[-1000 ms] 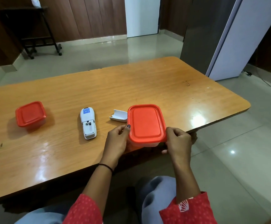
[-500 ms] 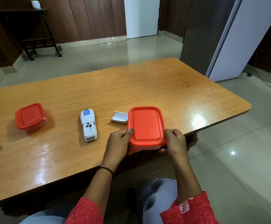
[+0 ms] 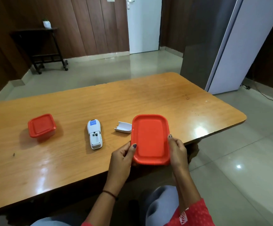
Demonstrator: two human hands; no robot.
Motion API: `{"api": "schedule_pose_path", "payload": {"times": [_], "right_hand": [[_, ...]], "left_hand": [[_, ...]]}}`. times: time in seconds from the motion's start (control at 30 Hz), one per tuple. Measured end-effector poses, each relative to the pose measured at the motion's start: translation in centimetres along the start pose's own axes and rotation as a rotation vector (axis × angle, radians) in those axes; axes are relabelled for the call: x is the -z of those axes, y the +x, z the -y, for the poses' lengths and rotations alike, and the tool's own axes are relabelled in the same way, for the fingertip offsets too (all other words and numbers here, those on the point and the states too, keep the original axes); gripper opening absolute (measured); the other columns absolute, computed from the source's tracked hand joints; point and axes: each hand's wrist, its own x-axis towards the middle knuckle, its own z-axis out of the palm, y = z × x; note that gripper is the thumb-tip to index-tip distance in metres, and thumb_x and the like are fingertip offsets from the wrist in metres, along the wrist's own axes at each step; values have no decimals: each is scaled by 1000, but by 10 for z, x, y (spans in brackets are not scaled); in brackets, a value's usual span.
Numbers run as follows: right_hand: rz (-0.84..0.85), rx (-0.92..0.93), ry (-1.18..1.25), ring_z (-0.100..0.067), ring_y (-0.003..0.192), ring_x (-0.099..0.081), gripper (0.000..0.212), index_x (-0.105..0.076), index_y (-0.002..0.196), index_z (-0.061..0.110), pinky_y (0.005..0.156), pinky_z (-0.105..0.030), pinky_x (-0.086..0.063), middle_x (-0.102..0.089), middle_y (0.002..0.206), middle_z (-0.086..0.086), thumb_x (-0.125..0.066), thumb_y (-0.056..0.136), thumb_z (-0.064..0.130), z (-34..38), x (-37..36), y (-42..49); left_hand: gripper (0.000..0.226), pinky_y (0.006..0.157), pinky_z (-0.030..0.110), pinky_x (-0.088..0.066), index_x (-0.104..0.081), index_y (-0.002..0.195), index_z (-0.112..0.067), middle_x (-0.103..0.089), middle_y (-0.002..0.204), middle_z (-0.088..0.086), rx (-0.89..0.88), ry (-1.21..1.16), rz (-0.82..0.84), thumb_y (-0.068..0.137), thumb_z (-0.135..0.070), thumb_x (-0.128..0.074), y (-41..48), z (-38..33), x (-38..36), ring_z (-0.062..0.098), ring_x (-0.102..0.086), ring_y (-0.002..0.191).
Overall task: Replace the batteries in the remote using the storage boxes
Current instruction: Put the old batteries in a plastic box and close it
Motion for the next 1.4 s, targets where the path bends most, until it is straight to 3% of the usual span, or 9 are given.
{"api": "schedule_pose_path", "payload": {"times": [0.13, 0.2, 0.33, 0.5, 0.7, 1.03, 1.2, 1.27, 1.4], "right_hand": [[128, 64, -8, -20, 67, -63, 56, -59, 85, 18, 63, -33, -53, -65, 73, -1, -30, 88, 66, 21, -4, -12], [135, 156, -78, -18, 51, -55, 62, -54, 71, 13, 54, -30, -48, -55, 56, -1, -28, 84, 68, 23, -11, -26], [252, 262, -116, -13, 44, -55, 56, -57, 71, 17, 47, -27, -48, -56, 49, 3, -28, 85, 62, 17, -33, -58], [367, 217, -157, -16, 45, -51, 71, -56, 68, 10, 50, -28, -45, -52, 49, 2, -25, 78, 73, 25, -44, -71], [333, 271, -200, -13, 38, -37, 70, -44, 53, 14, 46, -24, -32, -41, 44, 2, -28, 74, 79, 34, -48, -74], [365, 188, -184, -11, 36, -36, 63, -39, 45, 20, 46, -24, -32, -40, 40, 7, -32, 75, 75, 39, -38, -66], [521, 173, -306, -23, 54, -57, 76, -59, 79, 6, 46, -24, -45, -58, 62, -8, -23, 84, 73, 43, -21, -67], [454, 241, -345, -17, 48, -54, 70, -55, 69, 10, 42, -21, -42, -55, 56, -2, -24, 84, 71, 43, -11, -64], [376, 266, -367, -18, 41, -45, 64, -46, 59, 13, 41, -24, -39, -47, 50, -3, -27, 81, 70, 54, 6, -33]], "left_hand": [[25, 76, 14, -51, -57, 115, -35, -69, 98, -20, -75, 1, 21, 91, -26, -56, -15, -5, 22, -7, -65, 90], [21, 85, 25, -54, -64, 108, -38, -69, 109, -7, -66, 1, 10, 87, -36, -61, -13, -14, 35, 3, -66, 99], [34, 71, 33, -56, -67, 87, -31, -72, 91, 3, 35, -145, 25, 78, -60, -53, -8, -52, 50, 17, -69, 78], [48, 47, 27, -37, -50, 51, -20, -44, 48, -3, -44, -137, -135, 85, -54, -53, -17, -72, 62, 12, -41, 43], [36, 52, 34, -40, -65, 55, -26, -46, 59, 9, -128, -114, -141, 82, -49, -59, -24, -74, 67, 21, -44, 53], [44, 44, 23, -32, -58, 48, -24, -40, 44, -9, -102, -92, -166, 86, -46, -58, -23, -74, 53, 8, -36, 43], [60, 69, 44, -55, -63, 89, -10, -59, 89, 10, 53, -316, -407, 73, -68, -59, -8, -72, 51, 25, -59, 74], [56, 77, 52, -54, -62, 79, -19, -62, 95, 9, 75, -313, -418, 69, -74, -57, 1, -72, 45, 28, -60, 77], [43, 67, 40, -50, -58, 62, -25, -56, 55, -8, 101, -284, -322, 81, -63, -53, 17, -84, 24, 18, -56, 61]]}}
